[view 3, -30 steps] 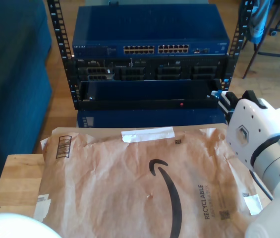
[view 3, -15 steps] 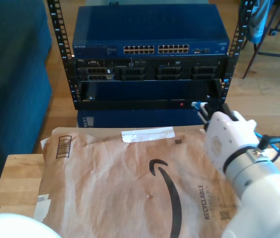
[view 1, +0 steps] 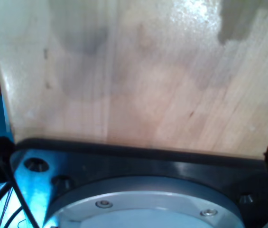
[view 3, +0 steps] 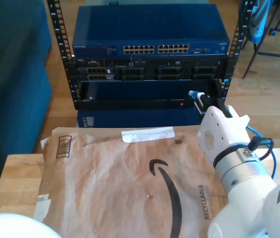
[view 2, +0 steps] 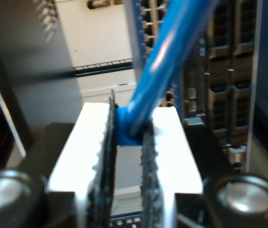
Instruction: Grab the cable and plug it in
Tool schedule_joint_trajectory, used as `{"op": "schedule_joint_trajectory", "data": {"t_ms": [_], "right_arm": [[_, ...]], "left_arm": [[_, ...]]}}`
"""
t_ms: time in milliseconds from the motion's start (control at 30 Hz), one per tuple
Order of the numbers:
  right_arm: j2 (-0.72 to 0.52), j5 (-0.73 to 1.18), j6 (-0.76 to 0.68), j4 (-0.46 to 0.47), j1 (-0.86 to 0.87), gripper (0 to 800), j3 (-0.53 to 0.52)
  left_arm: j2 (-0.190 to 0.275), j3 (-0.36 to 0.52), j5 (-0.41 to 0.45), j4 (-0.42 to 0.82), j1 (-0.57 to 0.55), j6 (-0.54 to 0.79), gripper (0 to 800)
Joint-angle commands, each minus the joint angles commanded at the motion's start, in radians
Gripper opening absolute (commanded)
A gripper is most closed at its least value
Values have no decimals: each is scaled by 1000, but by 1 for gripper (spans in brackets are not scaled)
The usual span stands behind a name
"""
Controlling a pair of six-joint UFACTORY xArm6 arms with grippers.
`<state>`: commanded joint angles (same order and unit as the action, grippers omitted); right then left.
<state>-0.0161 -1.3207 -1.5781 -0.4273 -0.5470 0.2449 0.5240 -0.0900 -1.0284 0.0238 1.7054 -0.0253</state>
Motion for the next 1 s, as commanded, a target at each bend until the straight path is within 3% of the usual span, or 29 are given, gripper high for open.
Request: {"op": "schedule_joint_trajectory", "data": {"t_ms": [233,633,1000], "right_arm": [[149,-140,-2,2,26,0,104],[259,-126,11,-6,40,0,204],[453,-141,69,-149,46,0,414]], "left_arm": [[0,0,0,0,0,0,800],[0,0,0,0,0,0,800],[0,0,0,0,0,0,800]]}}
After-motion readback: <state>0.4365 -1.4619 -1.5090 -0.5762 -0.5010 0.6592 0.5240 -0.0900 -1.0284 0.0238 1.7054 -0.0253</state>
